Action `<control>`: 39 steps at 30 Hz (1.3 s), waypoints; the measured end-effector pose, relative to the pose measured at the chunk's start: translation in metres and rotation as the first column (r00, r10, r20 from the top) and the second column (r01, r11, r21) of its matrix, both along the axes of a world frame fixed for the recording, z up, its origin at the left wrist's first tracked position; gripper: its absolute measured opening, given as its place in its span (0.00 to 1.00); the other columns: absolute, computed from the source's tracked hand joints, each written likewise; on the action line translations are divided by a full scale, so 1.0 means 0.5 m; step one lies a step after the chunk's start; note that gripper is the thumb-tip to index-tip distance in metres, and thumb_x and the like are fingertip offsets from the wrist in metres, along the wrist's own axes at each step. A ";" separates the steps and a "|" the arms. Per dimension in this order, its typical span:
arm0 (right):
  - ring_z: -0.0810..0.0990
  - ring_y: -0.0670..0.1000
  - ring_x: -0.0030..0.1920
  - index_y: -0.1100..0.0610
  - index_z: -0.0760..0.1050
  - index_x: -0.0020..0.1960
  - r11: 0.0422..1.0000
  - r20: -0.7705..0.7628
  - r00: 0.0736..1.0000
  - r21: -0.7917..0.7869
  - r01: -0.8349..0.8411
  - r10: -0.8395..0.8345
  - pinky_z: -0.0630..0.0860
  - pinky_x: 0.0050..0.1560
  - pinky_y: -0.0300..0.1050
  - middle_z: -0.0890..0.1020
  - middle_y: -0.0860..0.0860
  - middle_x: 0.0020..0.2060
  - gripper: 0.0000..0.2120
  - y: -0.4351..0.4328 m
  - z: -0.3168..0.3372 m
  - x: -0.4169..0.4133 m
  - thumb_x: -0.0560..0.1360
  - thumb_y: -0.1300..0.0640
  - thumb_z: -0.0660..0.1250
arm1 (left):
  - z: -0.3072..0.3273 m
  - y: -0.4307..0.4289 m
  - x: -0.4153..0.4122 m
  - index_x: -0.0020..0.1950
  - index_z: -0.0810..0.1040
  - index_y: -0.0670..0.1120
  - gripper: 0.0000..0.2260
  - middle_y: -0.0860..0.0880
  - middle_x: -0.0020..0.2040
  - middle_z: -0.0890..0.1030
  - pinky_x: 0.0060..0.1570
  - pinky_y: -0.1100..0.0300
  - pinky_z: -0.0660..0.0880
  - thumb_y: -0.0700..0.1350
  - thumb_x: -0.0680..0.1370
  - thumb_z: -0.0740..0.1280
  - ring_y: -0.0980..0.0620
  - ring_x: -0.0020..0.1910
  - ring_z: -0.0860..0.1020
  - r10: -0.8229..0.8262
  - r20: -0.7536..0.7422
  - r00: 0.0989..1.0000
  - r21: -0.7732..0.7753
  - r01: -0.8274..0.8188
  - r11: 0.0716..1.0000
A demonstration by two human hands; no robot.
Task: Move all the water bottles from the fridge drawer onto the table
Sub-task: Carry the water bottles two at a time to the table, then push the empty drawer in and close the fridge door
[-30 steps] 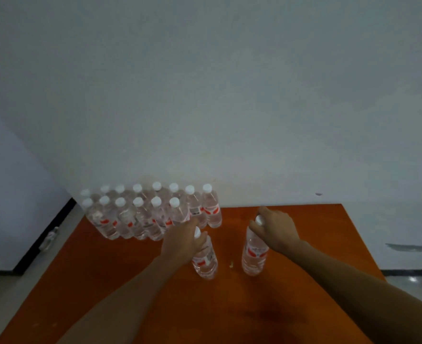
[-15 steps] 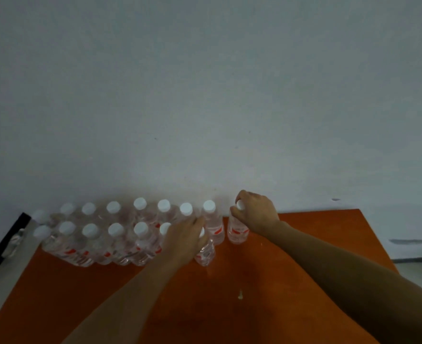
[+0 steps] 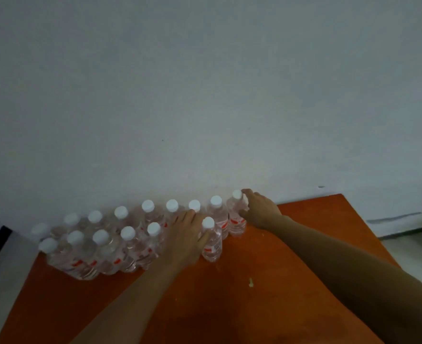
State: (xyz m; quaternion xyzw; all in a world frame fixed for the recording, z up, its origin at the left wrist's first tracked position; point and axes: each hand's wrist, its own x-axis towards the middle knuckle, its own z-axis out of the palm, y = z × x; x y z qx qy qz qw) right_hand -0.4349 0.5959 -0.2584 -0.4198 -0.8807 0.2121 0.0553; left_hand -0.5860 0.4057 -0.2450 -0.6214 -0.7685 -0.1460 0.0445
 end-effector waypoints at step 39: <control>0.78 0.50 0.47 0.52 0.76 0.59 -0.054 0.038 -0.056 0.056 0.997 -0.998 0.72 0.42 0.43 0.81 0.50 0.49 0.17 -1.283 0.158 1.665 0.73 0.46 0.68 | 0.106 -0.506 1.627 0.51 0.73 0.52 0.08 0.51 0.48 0.81 0.46 0.54 0.76 0.55 0.77 0.61 0.49 0.44 0.78 -0.997 0.077 0.015 -0.177 0.984 0.001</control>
